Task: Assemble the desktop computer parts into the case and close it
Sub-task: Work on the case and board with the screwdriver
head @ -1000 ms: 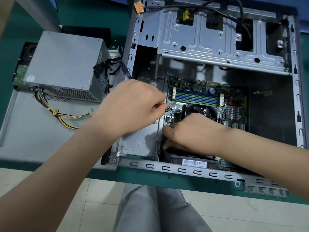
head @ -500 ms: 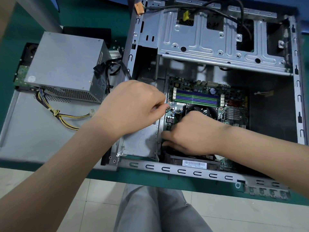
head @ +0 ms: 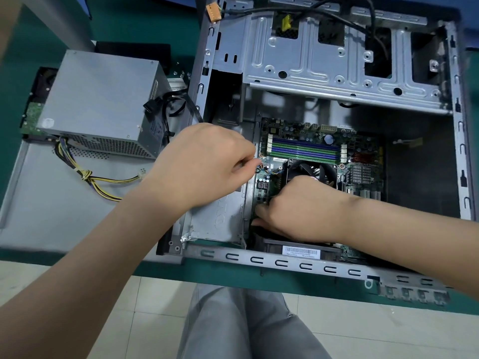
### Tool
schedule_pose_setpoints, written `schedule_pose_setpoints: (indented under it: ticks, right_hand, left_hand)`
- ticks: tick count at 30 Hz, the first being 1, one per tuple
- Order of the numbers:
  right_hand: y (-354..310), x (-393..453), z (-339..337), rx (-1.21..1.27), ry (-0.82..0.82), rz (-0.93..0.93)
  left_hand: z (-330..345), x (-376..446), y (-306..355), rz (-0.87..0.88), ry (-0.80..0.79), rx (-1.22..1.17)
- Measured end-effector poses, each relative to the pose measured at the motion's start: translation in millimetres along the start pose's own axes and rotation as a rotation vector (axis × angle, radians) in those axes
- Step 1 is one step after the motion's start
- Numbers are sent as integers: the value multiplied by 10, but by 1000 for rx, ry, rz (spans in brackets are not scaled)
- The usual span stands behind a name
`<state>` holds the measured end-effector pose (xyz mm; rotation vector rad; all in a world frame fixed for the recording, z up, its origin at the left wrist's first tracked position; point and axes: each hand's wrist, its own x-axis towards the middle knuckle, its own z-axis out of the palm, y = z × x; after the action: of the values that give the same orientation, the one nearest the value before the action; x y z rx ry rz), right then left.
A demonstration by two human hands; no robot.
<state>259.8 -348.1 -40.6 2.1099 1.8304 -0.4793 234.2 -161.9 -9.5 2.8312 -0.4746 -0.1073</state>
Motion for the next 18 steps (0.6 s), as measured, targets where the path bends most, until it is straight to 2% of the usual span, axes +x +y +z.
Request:
schedule_pose_setpoints:
  ticks: [6,12,18]
  right_hand:
    - [78,-69,1,189,-88,-34]
    - [87,22,-20,116,-76,-90]
    - [68,49,22,162,-81,-45]
  left_hand:
    - [0,4,-1,-1,1,4]
    - [1,0,0,-2,-1,11]
    - [5,0,4,-7,6,0]
